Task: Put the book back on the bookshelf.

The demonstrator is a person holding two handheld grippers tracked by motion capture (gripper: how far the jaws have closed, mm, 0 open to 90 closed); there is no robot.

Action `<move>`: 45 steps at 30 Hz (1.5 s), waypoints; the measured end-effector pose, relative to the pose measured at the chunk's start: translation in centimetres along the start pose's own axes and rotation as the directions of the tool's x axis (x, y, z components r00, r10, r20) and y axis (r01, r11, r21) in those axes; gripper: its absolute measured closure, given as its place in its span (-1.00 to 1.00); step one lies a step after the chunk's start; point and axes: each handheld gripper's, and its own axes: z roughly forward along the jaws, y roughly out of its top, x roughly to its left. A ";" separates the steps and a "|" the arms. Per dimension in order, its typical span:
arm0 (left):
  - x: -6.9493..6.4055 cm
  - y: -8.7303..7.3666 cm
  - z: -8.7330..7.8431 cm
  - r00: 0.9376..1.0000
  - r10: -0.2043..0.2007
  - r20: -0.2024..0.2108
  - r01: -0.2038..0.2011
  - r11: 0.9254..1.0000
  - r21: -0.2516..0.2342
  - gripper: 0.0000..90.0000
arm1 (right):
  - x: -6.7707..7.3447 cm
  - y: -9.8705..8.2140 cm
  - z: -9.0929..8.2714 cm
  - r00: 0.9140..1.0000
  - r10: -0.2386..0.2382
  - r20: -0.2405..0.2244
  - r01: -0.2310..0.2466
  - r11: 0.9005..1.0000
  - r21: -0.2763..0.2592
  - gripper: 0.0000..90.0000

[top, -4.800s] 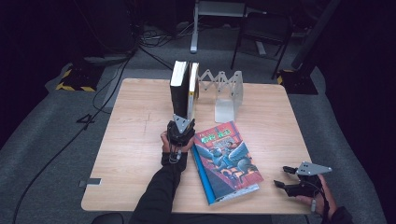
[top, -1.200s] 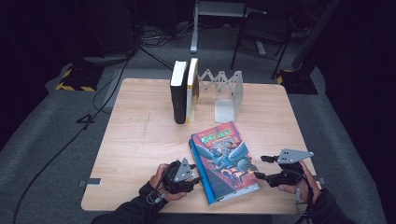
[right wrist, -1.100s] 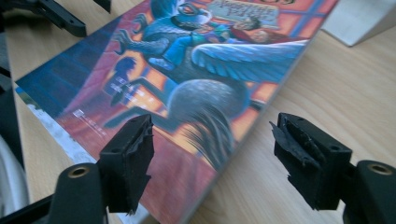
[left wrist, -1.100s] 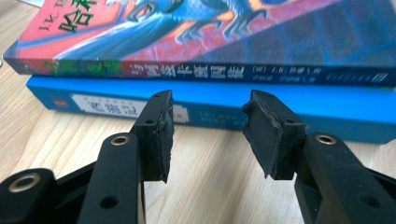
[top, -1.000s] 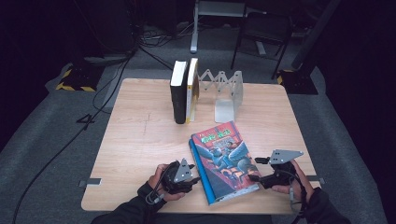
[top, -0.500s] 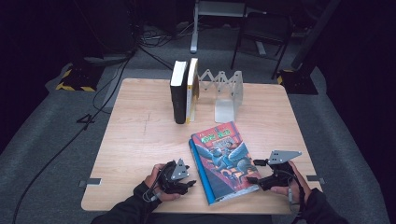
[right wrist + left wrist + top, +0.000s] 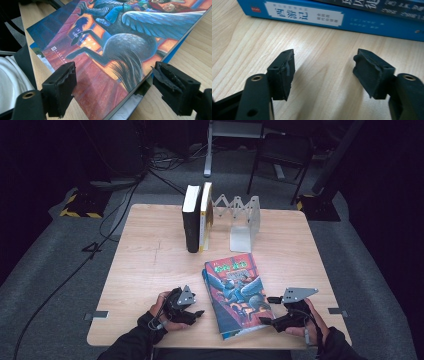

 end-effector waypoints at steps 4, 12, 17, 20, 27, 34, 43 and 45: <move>0.4 0.0 0.1 1.000 -0.023 0.018 0.023 1.000 -0.001 -0.30 | 0.7 0.2 0.3 1.000 -0.004 -0.012 0.004 1.000 0.008 -0.59; 0.5 -0.4 0.0 0.999 -0.010 0.032 0.010 1.000 -0.009 -0.36 | 2.4 0.7 1.0 0.999 -0.031 -0.043 0.032 0.999 0.025 -0.59; 0.8 -0.5 -0.1 0.999 -0.008 0.033 0.008 1.000 -0.008 -0.44 | 1.3 1.6 0.1 1.000 0.013 -0.001 -0.013 1.000 0.000 -0.36; 1.0 -0.4 0.0 0.999 -0.003 0.037 0.003 1.000 -0.003 -0.49 | 0.9 2.1 0.6 1.000 0.018 -0.001 -0.018 0.999 0.030 -0.40; 1.7 0.2 0.7 0.999 -0.024 0.021 0.024 1.000 0.004 -0.61 | -0.4 2.4 2.2 0.998 0.057 -0.041 -0.053 0.995 0.087 -0.63; 3.1 1.4 1.8 0.998 -0.062 -0.011 0.062 0.998 -0.001 -0.57 | -1.1 3.3 2.9 0.999 0.013 -0.053 -0.007 0.992 0.126 -0.74; 4.1 2.4 2.6 0.997 -0.077 0.003 0.077 0.997 -0.009 -0.42 | -0.7 3.6 2.7 0.999 -0.042 -0.024 0.044 0.993 0.105 -0.56; 4.2 2.4 2.6 0.997 -0.076 0.003 0.076 0.997 -0.007 -0.42 | -0.6 3.8 2.5 0.998 -0.057 -0.009 0.057 0.995 0.081 -0.48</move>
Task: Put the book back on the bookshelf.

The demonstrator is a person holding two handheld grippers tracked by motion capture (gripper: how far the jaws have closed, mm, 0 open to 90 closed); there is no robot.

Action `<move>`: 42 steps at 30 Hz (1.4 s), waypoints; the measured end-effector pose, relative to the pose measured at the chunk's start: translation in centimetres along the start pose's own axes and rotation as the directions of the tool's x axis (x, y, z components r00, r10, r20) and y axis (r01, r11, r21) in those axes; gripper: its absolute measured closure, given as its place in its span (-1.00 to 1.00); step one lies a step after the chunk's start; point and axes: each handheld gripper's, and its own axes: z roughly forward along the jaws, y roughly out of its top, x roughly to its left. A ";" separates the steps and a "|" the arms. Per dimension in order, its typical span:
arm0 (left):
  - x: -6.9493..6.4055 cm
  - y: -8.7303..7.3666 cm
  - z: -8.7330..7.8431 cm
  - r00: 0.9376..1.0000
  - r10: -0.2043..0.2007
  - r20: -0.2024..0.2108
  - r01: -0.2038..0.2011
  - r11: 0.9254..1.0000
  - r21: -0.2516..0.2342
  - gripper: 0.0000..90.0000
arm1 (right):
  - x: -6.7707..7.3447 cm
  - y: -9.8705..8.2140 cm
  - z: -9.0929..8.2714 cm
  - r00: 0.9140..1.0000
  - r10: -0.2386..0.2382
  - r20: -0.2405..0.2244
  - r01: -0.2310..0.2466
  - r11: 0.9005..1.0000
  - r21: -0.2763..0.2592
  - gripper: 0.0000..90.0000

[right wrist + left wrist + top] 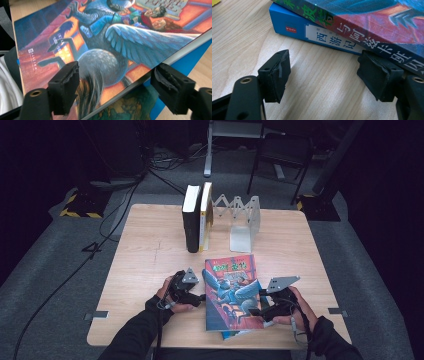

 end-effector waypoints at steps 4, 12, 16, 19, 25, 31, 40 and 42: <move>0.0 0.0 0.0 1.000 -0.006 -0.004 0.006 1.000 0.001 -0.42 | -0.3 0.3 0.3 1.000 0.007 0.002 -0.007 1.000 -0.001 -0.49; 0.1 0.0 0.0 1.000 -0.012 -0.013 0.012 1.000 -0.004 -0.40 | -1.9 1.5 1.3 0.998 0.060 -0.035 -0.062 0.996 -0.064 -0.14; 0.1 0.0 0.0 1.000 -0.021 -0.018 0.021 1.000 -0.008 -0.39 | -2.0 2.2 2.0 0.997 0.051 -0.066 -0.056 0.996 -0.076 0.27; 0.2 0.0 -0.1 0.999 -0.027 -0.033 0.027 0.999 -0.019 -0.37 | -2.0 2.4 2.4 0.995 0.036 -0.097 -0.046 0.995 -0.094 0.48; 0.3 0.2 -0.6 0.999 -0.026 -0.038 0.025 0.999 -0.035 -0.25 | -1.4 2.5 1.8 0.997 -0.013 -0.082 0.000 0.986 -0.165 0.61; 1.0 0.9 -1.1 0.998 -0.044 -0.043 0.041 0.997 -0.069 -0.24 | -1.0 2.3 1.0 0.995 -0.057 -0.081 0.037 0.971 -0.237 0.65; 3.3 2.3 -2.4 0.995 -0.100 -0.028 0.095 0.985 -0.147 -0.14 | -0.1 2.3 0.1 0.990 -0.135 -0.045 0.116 0.949 -0.293 0.65; 3.3 2.6 -2.5 0.996 -0.091 -0.003 0.090 0.985 -0.150 -0.01 | 0.0 2.3 -0.1 0.987 -0.152 -0.042 0.132 0.941 -0.311 0.65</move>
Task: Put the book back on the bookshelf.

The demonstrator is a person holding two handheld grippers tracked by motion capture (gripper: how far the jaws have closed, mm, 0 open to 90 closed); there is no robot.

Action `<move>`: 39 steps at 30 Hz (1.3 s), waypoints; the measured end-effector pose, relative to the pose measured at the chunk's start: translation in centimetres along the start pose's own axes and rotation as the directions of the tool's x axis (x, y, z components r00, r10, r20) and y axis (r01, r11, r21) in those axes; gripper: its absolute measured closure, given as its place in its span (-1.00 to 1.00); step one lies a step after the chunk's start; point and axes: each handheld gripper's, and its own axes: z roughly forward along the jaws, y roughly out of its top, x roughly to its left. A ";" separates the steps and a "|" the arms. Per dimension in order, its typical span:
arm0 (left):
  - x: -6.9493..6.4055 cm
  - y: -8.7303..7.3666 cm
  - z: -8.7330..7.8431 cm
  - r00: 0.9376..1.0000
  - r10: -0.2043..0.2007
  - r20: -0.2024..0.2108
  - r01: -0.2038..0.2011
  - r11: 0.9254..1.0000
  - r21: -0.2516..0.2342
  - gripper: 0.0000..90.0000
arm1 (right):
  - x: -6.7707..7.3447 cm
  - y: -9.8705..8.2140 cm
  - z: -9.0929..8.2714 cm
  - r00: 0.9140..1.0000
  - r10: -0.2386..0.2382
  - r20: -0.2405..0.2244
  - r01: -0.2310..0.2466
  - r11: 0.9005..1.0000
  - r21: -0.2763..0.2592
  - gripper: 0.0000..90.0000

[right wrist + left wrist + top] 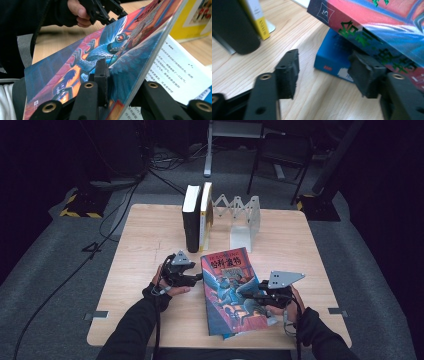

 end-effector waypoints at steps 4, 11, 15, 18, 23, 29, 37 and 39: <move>-0.3 1.0 -0.3 0.995 0.042 0.093 -0.040 0.999 -0.025 0.55 | 0.2 0.2 -0.3 0.999 -0.035 0.007 0.035 0.999 -0.018 0.64; -1.0 2.9 -0.8 0.985 0.127 0.121 -0.119 0.990 -0.071 0.86 | -0.8 0.5 -0.1 1.000 -0.019 -0.008 0.019 1.000 -0.013 0.34; -0.9 3.2 -0.6 0.980 0.131 0.148 -0.122 0.990 -0.074 0.93 | -1.5 0.7 0.2 0.999 0.002 -0.032 -0.002 1.000 0.012 0.24; -1.0 3.6 -0.5 0.978 0.141 0.156 -0.131 0.988 -0.077 0.98 | -2.0 1.2 0.0 0.999 0.028 -0.043 -0.028 1.000 0.009 0.34; -1.1 4.7 -0.8 0.978 0.162 0.133 -0.150 0.984 -0.097 0.99 | -2.2 2.0 -0.3 1.000 0.001 -0.002 -0.001 1.000 0.021 0.60; -0.5 6.0 -1.3 0.981 0.163 0.104 -0.150 0.981 -0.122 1.00 | -2.6 3.1 -0.7 0.998 -0.040 0.051 0.040 0.999 -0.014 0.81; -0.9 9.3 -2.9 0.980 0.192 0.043 -0.183 0.971 -0.156 1.00 | -2.6 4.3 -1.3 0.973 -0.092 0.212 0.113 0.989 -0.090 0.91; -1.1 9.4 -3.3 0.980 0.192 0.043 -0.182 0.968 -0.171 1.00 | -1.9 4.0 -1.5 0.966 -0.104 0.236 0.133 0.985 -0.110 0.91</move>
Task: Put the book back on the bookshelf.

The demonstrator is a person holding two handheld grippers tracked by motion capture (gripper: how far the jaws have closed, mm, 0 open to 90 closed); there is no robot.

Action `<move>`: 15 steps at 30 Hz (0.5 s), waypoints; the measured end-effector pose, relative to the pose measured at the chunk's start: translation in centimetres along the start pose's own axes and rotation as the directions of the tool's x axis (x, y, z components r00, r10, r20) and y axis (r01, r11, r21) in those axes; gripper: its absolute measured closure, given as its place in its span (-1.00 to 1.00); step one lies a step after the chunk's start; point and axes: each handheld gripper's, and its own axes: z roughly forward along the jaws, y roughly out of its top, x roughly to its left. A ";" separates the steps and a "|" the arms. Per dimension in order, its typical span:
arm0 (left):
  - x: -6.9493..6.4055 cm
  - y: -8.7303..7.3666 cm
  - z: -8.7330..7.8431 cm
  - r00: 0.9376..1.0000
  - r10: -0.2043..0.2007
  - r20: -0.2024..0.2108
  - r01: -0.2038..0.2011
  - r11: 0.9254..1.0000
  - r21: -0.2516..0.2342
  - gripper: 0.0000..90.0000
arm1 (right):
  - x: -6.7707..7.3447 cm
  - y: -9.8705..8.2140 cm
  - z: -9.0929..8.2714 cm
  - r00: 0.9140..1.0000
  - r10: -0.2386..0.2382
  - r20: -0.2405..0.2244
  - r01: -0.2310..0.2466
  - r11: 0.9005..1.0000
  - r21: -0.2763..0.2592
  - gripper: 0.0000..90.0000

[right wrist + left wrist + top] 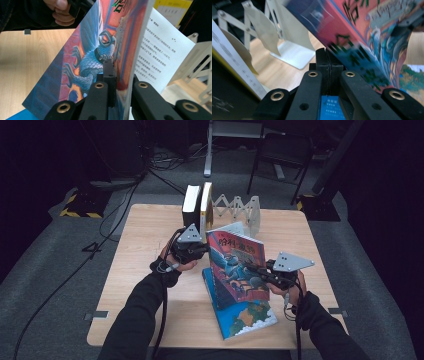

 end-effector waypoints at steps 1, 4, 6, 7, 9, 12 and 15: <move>-0.4 0.2 -0.4 1.000 0.007 0.009 -0.007 1.000 -0.022 1.00 | 0.3 -0.1 -0.2 1.000 -0.005 0.007 0.005 1.000 -0.004 0.91; -1.1 0.1 -0.9 1.000 0.021 0.018 -0.021 0.999 -0.034 0.99 | 1.4 -0.2 -1.1 0.999 -0.040 0.028 0.040 0.999 -0.025 0.91; -1.7 0.0 -1.4 0.999 0.036 0.005 -0.036 0.999 -0.027 0.94 | 2.3 -0.3 -1.8 0.996 -0.079 0.045 0.080 0.996 -0.042 0.91; -1.9 -0.2 -1.6 1.000 0.028 0.009 -0.028 0.999 -0.031 0.87 | 2.9 -0.5 -2.2 0.995 -0.085 0.060 0.089 0.995 -0.053 0.91; -2.7 -0.7 -2.0 1.000 0.019 -0.012 -0.019 1.000 -0.022 0.71 | 3.6 -0.9 -2.7 0.993 -0.092 0.079 0.097 0.993 -0.071 0.91; -4.3 -1.7 -2.5 0.999 0.034 -0.038 -0.034 0.999 0.003 0.48 | 4.3 -1.3 -3.6 0.991 -0.082 0.106 0.091 0.992 -0.083 0.91; -6.4 -3.1 -2.9 0.995 0.033 -0.094 -0.028 0.998 0.055 0.34 | 4.5 -1.7 -4.1 0.991 -0.070 0.113 0.080 0.993 -0.088 0.91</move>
